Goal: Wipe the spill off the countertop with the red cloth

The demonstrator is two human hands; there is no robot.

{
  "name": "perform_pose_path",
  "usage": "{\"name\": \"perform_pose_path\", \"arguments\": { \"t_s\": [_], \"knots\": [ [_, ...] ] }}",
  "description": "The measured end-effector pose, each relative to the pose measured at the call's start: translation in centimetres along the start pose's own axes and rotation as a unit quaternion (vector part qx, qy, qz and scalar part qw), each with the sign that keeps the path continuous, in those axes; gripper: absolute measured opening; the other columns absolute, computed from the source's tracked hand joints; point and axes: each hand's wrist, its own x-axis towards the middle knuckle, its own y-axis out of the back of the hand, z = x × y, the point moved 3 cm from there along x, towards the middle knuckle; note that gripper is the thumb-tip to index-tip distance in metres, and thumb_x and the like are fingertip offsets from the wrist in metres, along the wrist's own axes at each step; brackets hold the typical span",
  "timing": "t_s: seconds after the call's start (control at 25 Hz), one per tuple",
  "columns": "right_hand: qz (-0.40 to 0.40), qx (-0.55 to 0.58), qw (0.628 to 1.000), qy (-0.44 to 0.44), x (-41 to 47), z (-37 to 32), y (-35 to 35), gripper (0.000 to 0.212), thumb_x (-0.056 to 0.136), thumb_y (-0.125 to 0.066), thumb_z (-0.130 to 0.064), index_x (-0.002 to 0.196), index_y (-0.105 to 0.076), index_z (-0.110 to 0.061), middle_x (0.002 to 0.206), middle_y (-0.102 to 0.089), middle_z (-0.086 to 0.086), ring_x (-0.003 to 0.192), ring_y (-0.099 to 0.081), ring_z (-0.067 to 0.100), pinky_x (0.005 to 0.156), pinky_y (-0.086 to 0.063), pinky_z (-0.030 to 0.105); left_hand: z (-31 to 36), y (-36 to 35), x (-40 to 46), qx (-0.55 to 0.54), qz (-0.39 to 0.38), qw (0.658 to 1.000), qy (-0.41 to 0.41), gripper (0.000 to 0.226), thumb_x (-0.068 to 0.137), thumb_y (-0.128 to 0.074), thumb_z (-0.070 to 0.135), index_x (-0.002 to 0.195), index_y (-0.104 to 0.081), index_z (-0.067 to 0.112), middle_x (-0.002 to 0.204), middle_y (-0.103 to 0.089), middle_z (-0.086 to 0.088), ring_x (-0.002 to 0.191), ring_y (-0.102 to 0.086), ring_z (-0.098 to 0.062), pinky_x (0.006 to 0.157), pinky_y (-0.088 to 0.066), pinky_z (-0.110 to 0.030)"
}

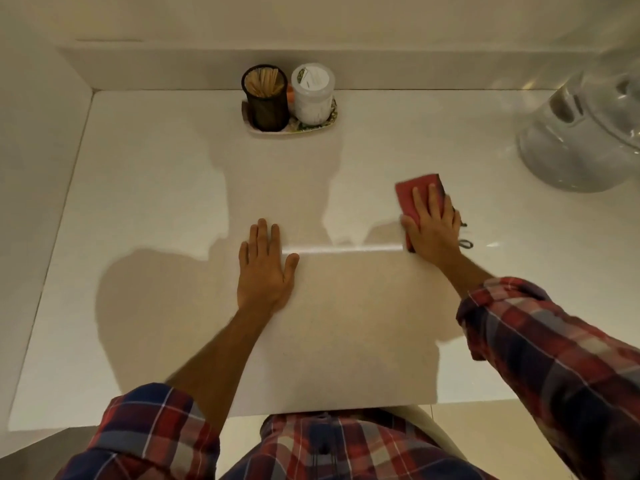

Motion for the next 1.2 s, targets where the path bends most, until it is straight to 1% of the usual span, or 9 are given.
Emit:
{"name": "perform_pose_path", "arguments": {
  "t_s": [0.16,0.44,0.64,0.72,0.84,0.96,1.04,1.12,1.2],
  "knots": [
    [0.006,0.02,0.999,0.025,2.2,-6.0,-0.5,0.069,0.095,-0.034,-0.057,0.157,-0.017,-0.031,0.168,-0.009,0.009,0.15,-0.012,0.046,0.118,-0.013,0.061,-0.1,-0.1,0.1,-0.001,0.004,1.0,0.001,0.075,0.098,-0.009,0.061,0.159,-0.006,0.017,0.168,0.0,-0.008,0.155,0.003,-0.024,0.124,-0.003,-0.043],
    [-0.086,0.032,0.962,0.257,-7.5,-16.2,-3.6,0.079,0.092,-0.046,-0.061,0.157,-0.009,-0.035,0.168,0.004,0.005,0.153,0.006,0.041,0.121,-0.008,0.06,0.1,0.4,-0.4,-0.03,-0.003,1.0,-0.007,0.082,0.095,-0.007,0.068,0.159,0.0,0.017,0.168,0.006,-0.004,0.154,0.009,-0.019,0.124,0.0,-0.041],
    [-0.103,0.009,0.952,0.286,-15.3,-11.6,-4.3,0.072,0.095,-0.038,-0.058,0.157,-0.007,-0.039,0.168,0.004,0.002,0.153,0.005,0.041,0.119,-0.003,0.059,-0.1,0.8,-0.8,-0.06,-0.017,0.998,-0.014,0.086,0.092,-0.004,0.071,0.158,0.006,0.017,0.168,0.012,-0.001,0.153,0.015,-0.014,0.124,0.005,-0.039],
    [-0.102,0.004,0.96,0.261,-16.2,-8.6,-3.6,0.069,0.096,-0.03,-0.06,0.156,-0.002,-0.039,0.167,0.01,0.0,0.153,0.007,0.038,0.12,-0.002,0.057,-0.2,0.8,-0.9,-0.045,-0.025,0.999,-0.017,0.086,0.091,-0.003,0.072,0.158,0.008,0.017,0.167,0.016,-0.001,0.152,0.019,-0.014,0.124,0.007,-0.039],
    [-0.092,0.012,0.98,0.177,-16.0,-4.0,-2.0,0.069,0.098,-0.03,-0.059,0.156,0.001,-0.038,0.164,0.016,-0.002,0.154,0.006,0.036,0.121,-0.005,0.053,-0.1,1.0,-0.8,-0.029,-0.052,0.998,-0.017,0.089,0.09,-0.003,0.073,0.156,0.012,0.016,0.165,0.021,-0.002,0.151,0.022,-0.017,0.123,0.009,-0.039],
    [-0.056,-0.01,0.99,0.13,-14.5,-1.0,0.9,0.067,0.102,-0.035,-0.049,0.157,-0.002,-0.029,0.168,0.0,0.007,0.153,-0.004,0.037,0.12,-0.013,0.048,0.3,1.5,-0.5,-0.029,-0.074,0.997,-0.002,0.09,0.092,-0.013,0.071,0.156,0.011,0.014,0.165,0.02,-0.004,0.152,0.019,-0.019,0.123,0.009,-0.04],
    [-0.007,0.006,0.983,0.183,-13.4,-0.6,2.5,0.056,0.102,-0.047,-0.028,0.153,-0.03,-0.014,0.161,-0.029,0.014,0.148,-0.023,0.037,0.117,-0.019,0.041,0.3,1.8,-0.2,-0.042,-0.089,0.995,0.013,0.088,0.095,-0.028,0.066,0.158,0.005,0.014,0.167,0.016,-0.005,0.153,0.016,-0.021,0.123,0.006,-0.041],
    [-0.033,0.127,0.983,0.126,-13.0,-0.5,4.0,0.042,0.103,-0.047,-0.017,0.145,-0.047,-0.019,0.149,-0.051,0.011,0.138,-0.044,0.032,0.112,-0.029,0.022,0.4,2.3,0.3,-0.048,-0.105,0.993,0.023,0.09,0.094,-0.043,0.062,0.159,-0.005,0.013,0.168,0.007,-0.007,0.154,0.008,-0.024,0.123,-0.001,-0.043],
    [-0.075,0.295,0.952,0.027,-12.4,-0.1,5.6,0.035,0.103,-0.046,-0.015,0.127,-0.058,-0.037,0.116,-0.071,0.001,0.109,-0.064,0.024,0.086,-0.04,0.003,0.8,3.2,1.1,-0.027,-0.117,0.992,0.042,0.089,0.092,-0.053,0.058,0.157,-0.014,0.011,0.168,-0.003,-0.01,0.154,-0.003,-0.026,0.122,-0.01,-0.043]
  ]
}}
